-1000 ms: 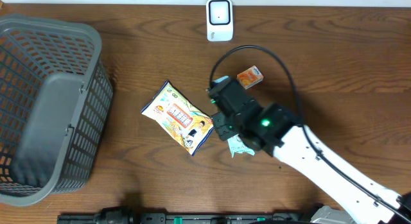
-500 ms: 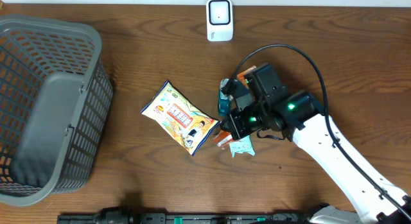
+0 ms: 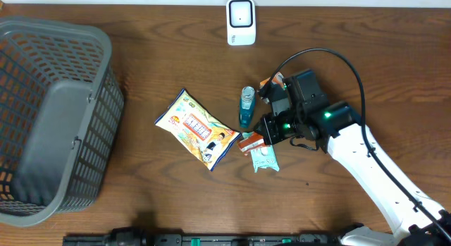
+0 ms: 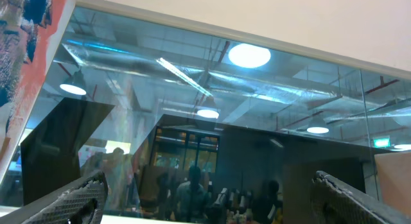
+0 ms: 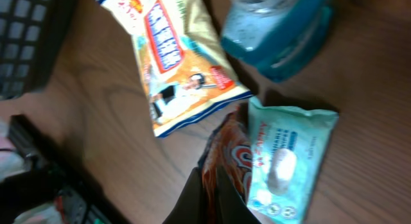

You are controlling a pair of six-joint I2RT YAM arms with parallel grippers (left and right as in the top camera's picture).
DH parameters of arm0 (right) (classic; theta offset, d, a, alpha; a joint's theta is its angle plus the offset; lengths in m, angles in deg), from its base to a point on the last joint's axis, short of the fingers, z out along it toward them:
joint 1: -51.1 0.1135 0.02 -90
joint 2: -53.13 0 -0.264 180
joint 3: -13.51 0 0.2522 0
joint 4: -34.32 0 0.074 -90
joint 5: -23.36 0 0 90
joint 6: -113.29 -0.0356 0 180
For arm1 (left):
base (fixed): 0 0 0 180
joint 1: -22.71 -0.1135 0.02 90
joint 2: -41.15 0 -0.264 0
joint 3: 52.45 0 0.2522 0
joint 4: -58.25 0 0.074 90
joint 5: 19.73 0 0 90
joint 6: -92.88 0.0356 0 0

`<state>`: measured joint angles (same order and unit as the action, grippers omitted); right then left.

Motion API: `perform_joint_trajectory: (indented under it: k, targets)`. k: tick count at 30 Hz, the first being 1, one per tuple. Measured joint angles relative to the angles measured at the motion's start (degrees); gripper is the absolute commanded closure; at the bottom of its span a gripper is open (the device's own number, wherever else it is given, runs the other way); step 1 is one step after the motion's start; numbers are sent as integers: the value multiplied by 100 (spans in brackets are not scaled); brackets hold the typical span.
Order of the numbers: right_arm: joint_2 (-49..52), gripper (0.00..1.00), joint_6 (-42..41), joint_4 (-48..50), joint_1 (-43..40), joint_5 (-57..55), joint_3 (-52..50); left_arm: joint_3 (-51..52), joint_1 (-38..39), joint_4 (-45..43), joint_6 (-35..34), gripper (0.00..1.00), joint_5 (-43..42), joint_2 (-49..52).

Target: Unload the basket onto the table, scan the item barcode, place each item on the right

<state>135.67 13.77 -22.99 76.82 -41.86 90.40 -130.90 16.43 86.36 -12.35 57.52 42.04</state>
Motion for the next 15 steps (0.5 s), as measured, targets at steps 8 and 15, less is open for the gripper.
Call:
perform_joint_trajectory:
  k: [8,15]
  targets:
    - [0,99,160,-76,0,-227,0,0,0,-2,-2,0,0,0]
    - [0,99,990,-76,0,675,0,0,0,0,-2,0,0,0]
